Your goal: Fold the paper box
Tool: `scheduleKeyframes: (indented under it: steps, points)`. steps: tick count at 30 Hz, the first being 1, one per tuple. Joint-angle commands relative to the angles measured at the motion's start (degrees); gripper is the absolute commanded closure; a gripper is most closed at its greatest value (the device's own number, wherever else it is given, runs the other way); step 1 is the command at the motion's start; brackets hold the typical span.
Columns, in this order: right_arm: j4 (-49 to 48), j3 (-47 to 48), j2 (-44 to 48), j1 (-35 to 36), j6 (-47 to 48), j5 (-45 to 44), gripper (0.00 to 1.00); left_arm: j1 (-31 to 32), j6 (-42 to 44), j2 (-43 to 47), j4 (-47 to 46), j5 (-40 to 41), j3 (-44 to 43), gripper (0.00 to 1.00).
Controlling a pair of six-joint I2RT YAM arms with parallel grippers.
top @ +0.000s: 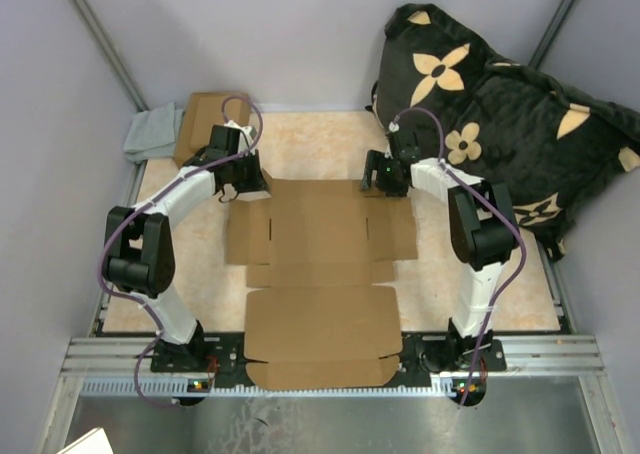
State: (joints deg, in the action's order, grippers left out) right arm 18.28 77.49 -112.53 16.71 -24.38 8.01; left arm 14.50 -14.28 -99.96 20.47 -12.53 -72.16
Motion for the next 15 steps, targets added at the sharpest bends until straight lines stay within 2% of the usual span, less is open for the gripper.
scheduleKeyframes:
  steps: [1,6,15]
  points:
    - [-2.1,-2.1,3.4,0.2,-1.1,3.7,0.24,0.4,-0.6,0.3,-1.2,0.3,0.3,1.00]
    - [-3.2,-2.3,4.4,0.2,-1.3,4.4,0.32,0.4,-1.1,-0.4,-1.6,0.3,0.2,1.00]
    - [-2.8,0.7,5.1,0.2,-1.1,2.0,0.53,0.4,-1.5,-1.8,-1.4,1.3,-0.6,1.00]
